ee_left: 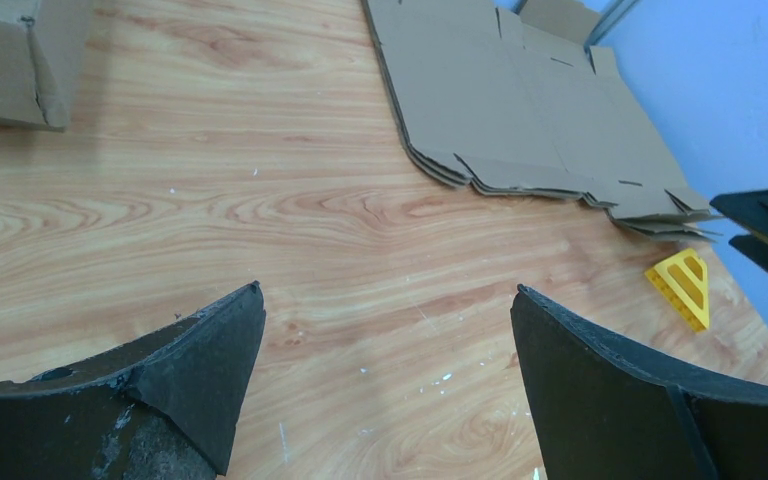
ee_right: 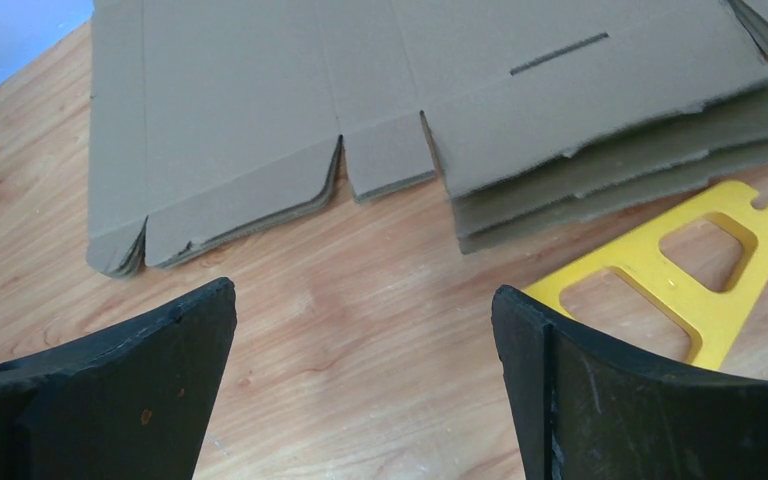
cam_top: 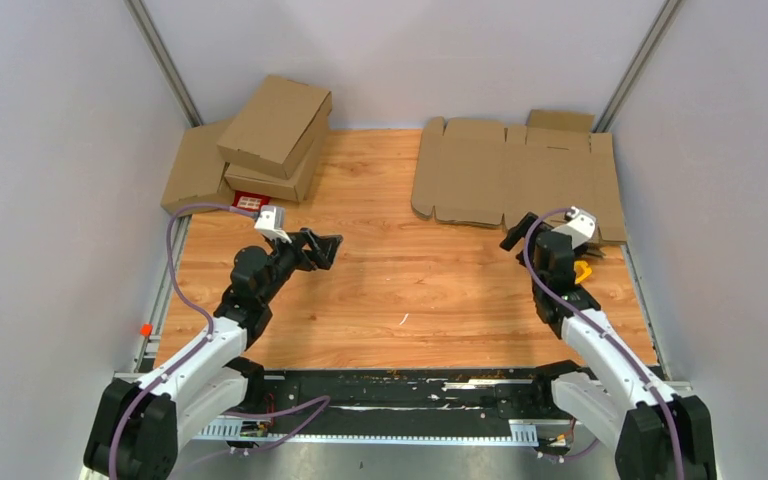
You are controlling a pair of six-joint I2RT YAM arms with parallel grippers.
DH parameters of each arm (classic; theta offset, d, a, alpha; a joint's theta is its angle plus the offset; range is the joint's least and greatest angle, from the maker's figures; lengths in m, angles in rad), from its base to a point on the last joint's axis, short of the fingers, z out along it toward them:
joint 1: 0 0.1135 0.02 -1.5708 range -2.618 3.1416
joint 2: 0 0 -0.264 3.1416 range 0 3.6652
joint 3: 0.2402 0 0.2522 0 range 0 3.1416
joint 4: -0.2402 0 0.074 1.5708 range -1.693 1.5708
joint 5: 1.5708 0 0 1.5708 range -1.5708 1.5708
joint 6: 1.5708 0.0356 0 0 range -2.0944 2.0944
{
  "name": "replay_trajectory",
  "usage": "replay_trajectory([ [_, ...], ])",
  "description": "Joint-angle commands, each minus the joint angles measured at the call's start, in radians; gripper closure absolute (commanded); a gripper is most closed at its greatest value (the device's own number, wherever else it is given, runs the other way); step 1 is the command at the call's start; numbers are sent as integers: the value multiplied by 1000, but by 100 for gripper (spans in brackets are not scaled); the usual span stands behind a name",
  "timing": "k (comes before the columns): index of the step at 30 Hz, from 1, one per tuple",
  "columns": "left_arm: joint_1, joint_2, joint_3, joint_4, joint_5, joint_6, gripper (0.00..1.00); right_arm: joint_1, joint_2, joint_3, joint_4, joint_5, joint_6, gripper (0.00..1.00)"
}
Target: Fold the paper box
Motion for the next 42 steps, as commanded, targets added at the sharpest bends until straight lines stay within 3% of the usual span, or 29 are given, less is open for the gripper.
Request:
replay_trajectory([
  [1,-4,12,13,54,35,10,0,-2,80,153,-85,-44,-4,0],
  [8,-4,3,13,18,-22,9,0,-33,254,378,-196,-101,43,0],
  [14,-5,12,16,10,-20,7,0,-182,413,583,-276,-241,147,2],
  [19,-4,25,18,19,-16,8,0,-331,533,650,-255,-370,298,20],
  [24,-5,44,25,24,-1,3,0,-364,638,733,-372,-379,335,28],
  [28,-4,53,32,29,20,-5,0,-379,610,675,-399,-326,346,32],
  [34,-5,59,27,45,27,-13,0,-436,497,461,-255,-323,430,42],
  [42,-5,55,26,47,31,-13,0,-468,484,425,-242,-239,456,50],
])
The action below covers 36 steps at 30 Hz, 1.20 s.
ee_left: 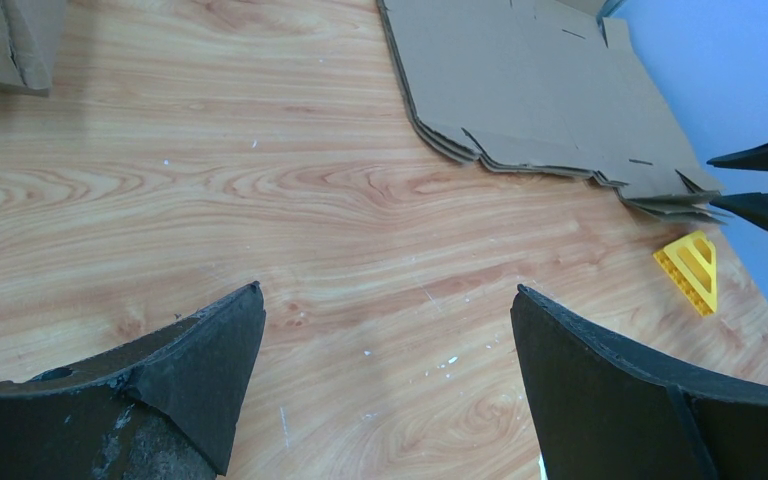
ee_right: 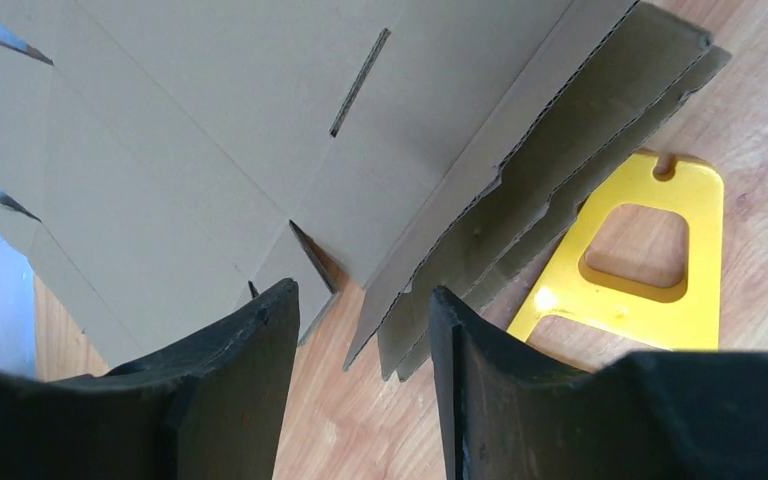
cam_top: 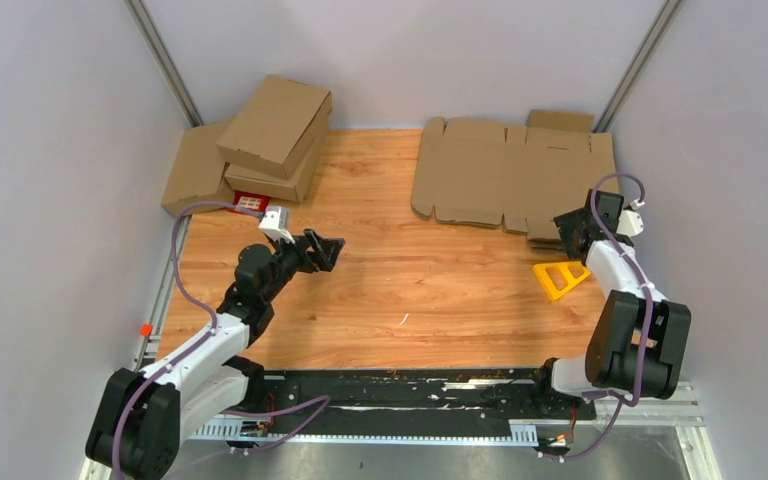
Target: Fold the paper box
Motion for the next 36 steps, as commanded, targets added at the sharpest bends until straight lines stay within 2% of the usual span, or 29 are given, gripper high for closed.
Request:
replay_trajectory([
  [1,-5,-4,26,46,6,-7,0,-12,-29,-5,72,46,38,50],
  [20,-4,9,37,41,14,-17,0,-22,17,-7,69,102,62,51],
  [26,-5,7,40,36,17,-16,0,-22,57,5,100,83,68,57],
  [36,-4,5,43,28,14,-15,0,-22,99,1,119,91,91,58],
])
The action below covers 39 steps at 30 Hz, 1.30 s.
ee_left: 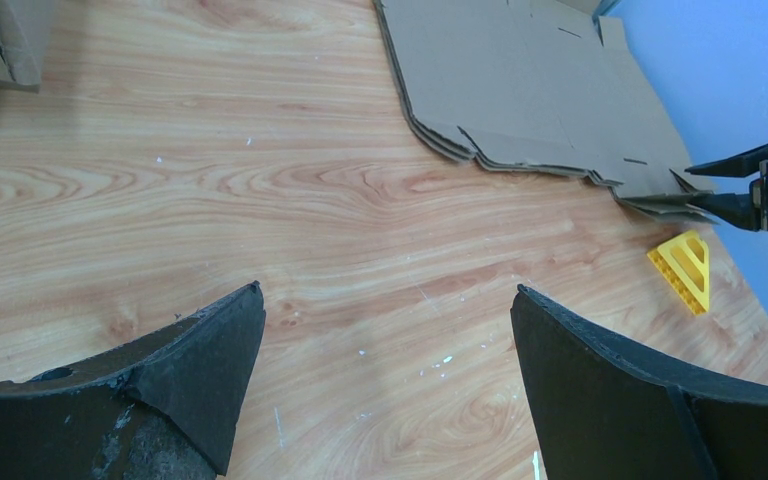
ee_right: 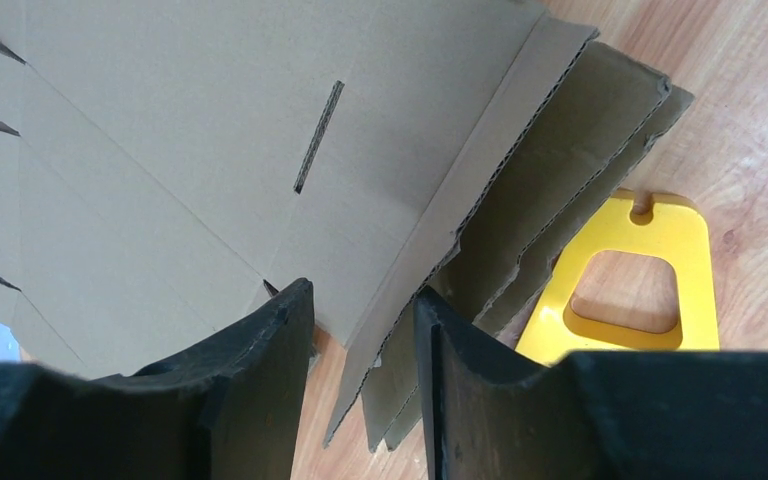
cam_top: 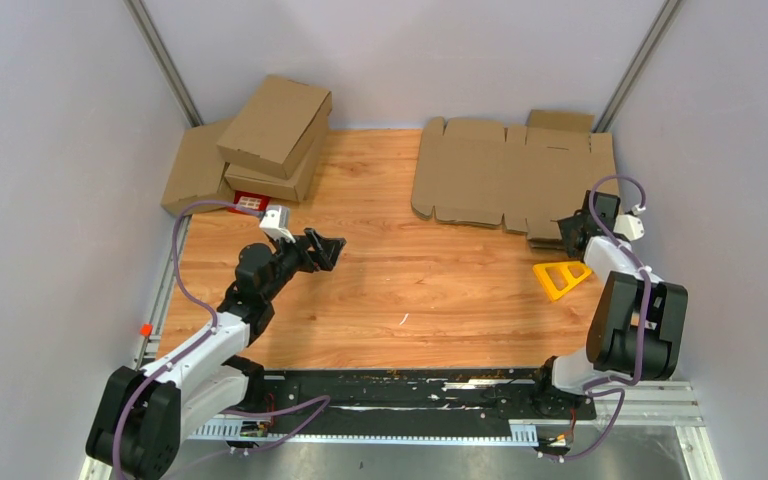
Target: Fold the paper box
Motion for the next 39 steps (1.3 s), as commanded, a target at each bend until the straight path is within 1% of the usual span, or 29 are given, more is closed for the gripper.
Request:
replay_trajectory([
  [1,-5,-5,37,26,6,-4,0,-6,12,5,51,14,33,63],
  [2,-4,-6,37,26,4,-3,0,-6,12,3,53,14,32,70],
  [4,-4,-6,37,26,5,-4,0,-6,2,3,44,16,22,97],
  [5,-5,-6,37,26,5,-3,0,-6,-7,9,24,22,19,100],
  [10,-4,-4,36,25,-8,-5,0,-5,-119,11,-15,56,9,100],
  [13,-4,-12,34,10,-30,-13,0,-3,-200,15,-9,20,-20,100],
  [14,-4,-19,34,-6,-64,-22,0,-3,-220,20,-6,-8,-31,100],
  [17,-4,-68,27,-143,-282,-124,0,4,-273,13,48,-148,-80,100],
  [18,-4,-86,16,-166,-325,-150,0,14,-288,14,58,-185,-97,100],
  [19,-4,-100,1,-146,-325,-142,0,25,-301,21,54,-236,-114,100],
  [23,-4,-125,-31,-58,-259,-117,0,99,-341,36,20,-358,-153,100],
  [25,-4,-114,-27,-49,-246,-118,0,127,-367,0,52,-447,-153,100],
  [27,-4,-95,-20,-50,-231,-117,1,169,-398,-38,66,-501,-143,100],
  [31,-4,-70,-6,-67,-234,-125,0,316,-472,-110,24,-508,-153,100],
  [34,-4,-67,2,-98,-259,-124,0,415,-547,-179,-52,-444,-138,100],
  [36,-4,-69,16,-135,-268,-124,0,468,-607,-239,-89,-398,-121,100],
  [39,-4,-72,47,-207,-262,-112,0,522,-689,-314,-127,-386,-107,100],
])
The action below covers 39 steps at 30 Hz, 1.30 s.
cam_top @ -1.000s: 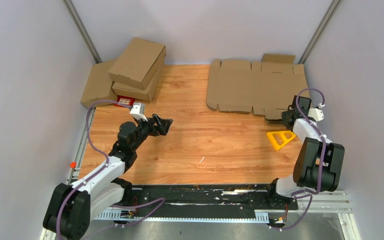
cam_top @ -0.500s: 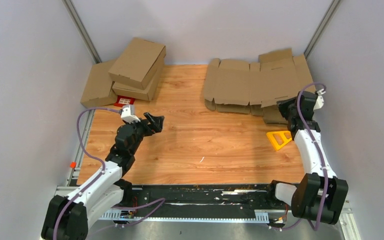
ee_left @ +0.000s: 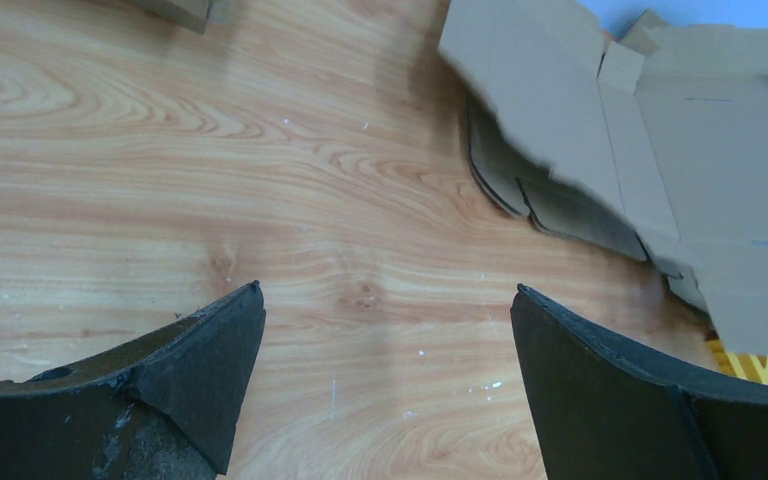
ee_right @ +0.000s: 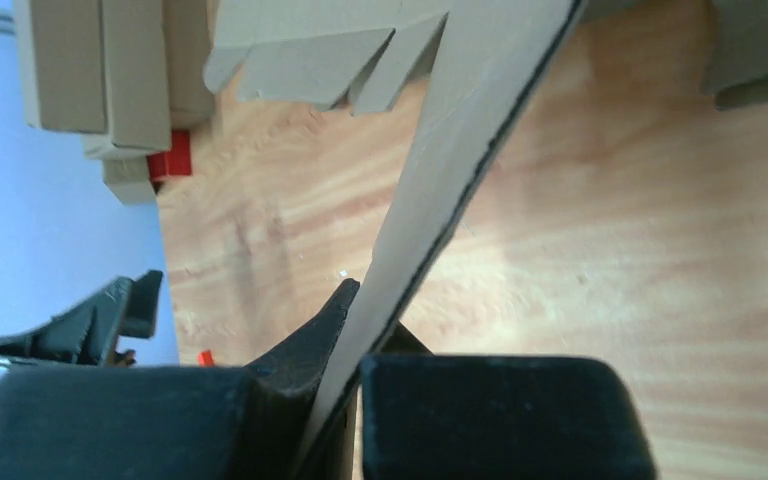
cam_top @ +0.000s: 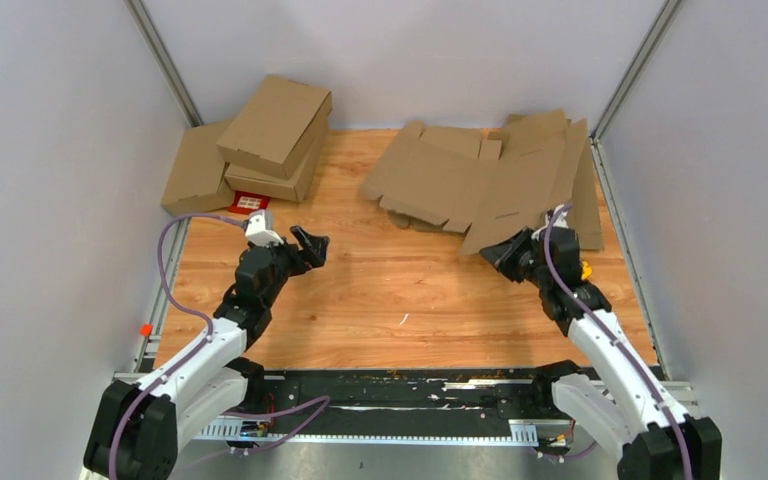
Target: Fold the paper box
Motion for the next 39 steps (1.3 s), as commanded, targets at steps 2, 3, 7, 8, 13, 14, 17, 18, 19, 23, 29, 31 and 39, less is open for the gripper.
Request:
replay_trajectory([
  [2,-3,-14,99,-194,-22,-3,0,84,-135,-109,-120,-7,25,100],
  [3,-3,-20,110,-237,-8,0,0,94,-155,-123,-136,-11,23,100],
  [7,-3,-47,118,-303,72,9,1,105,-227,-146,-212,38,-3,100],
  [8,-3,-51,115,-294,80,8,1,106,-246,-152,-223,63,-4,100],
  [13,-3,35,146,-300,160,-26,2,106,-278,-123,-219,70,-43,100],
  [14,-3,65,165,-314,175,-30,2,105,-271,-106,-233,70,-54,99],
  [17,-3,164,222,-324,215,-23,3,106,-241,-70,-261,76,-98,99],
  [18,-3,202,243,-324,228,-20,4,105,-232,-59,-267,91,-114,99],
  [19,-3,236,268,-320,246,-18,5,105,-223,-46,-270,115,-118,99],
  [23,-4,357,351,-286,289,-4,8,104,-189,37,-232,236,-129,99],
  [29,-28,513,393,-168,310,-19,9,81,-24,353,-267,476,-127,99],
  [31,-42,556,418,-151,343,-11,13,68,33,443,-273,491,-146,100],
  [39,-49,464,395,-187,332,23,13,70,92,639,-182,203,-340,100],
])
